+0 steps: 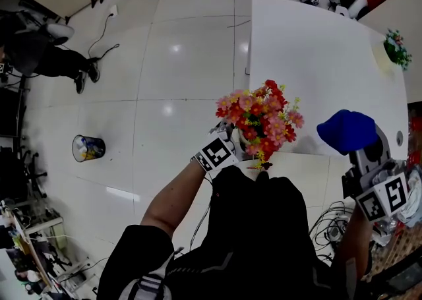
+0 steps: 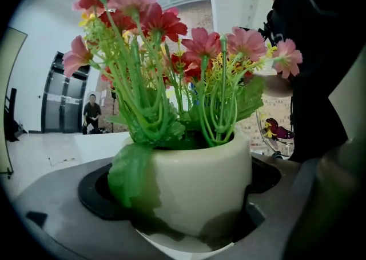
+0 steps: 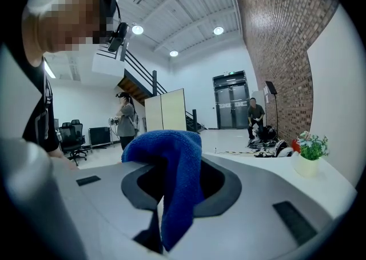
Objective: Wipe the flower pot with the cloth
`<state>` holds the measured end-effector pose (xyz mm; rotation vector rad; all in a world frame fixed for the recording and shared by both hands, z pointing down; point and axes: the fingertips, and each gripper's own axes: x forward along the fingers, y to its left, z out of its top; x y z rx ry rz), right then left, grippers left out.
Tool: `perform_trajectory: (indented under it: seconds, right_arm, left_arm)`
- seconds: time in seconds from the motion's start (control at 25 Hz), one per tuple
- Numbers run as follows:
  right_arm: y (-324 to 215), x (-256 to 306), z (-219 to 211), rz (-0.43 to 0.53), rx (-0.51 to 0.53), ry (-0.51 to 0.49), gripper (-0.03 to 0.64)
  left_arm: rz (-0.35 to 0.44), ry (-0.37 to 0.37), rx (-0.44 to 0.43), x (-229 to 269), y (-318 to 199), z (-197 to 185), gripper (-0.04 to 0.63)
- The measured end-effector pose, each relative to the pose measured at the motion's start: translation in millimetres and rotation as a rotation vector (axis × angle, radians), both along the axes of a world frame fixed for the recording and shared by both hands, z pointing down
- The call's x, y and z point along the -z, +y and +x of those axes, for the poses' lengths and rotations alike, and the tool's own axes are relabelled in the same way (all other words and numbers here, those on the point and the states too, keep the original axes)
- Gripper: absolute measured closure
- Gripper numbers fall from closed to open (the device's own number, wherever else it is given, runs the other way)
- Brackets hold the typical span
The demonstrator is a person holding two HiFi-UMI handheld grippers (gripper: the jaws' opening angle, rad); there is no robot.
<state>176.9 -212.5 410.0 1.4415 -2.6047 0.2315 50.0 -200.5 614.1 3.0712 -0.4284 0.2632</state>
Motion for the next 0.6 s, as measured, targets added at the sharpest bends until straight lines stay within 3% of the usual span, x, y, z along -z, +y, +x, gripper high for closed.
perform_trajectory:
  seconds: [0.12, 0.28, 0.44, 0.6]
  right_arm:
    - [5, 17, -9, 0.007, -0.004, -0.012, 0.526]
    - [9, 66, -29, 0.034, 0.022, -0.059, 0.526]
    - [15, 128, -35, 0.079, 0.038, -0.142, 0.526]
    - [33, 176, -66, 0.142, 0.133, -0.148, 0.526]
  left_arm:
    - [-0.013, 0.052, 0.046, 40, -6, -13, 0.005]
    - [-0.039, 0.115, 0.076, 129, -16, -29, 0.005]
    - [-0.045, 0.114, 0.118, 217, -23, -35, 0.005]
    - [-0.057, 0.122, 0.162, 285, -28, -47, 0.005]
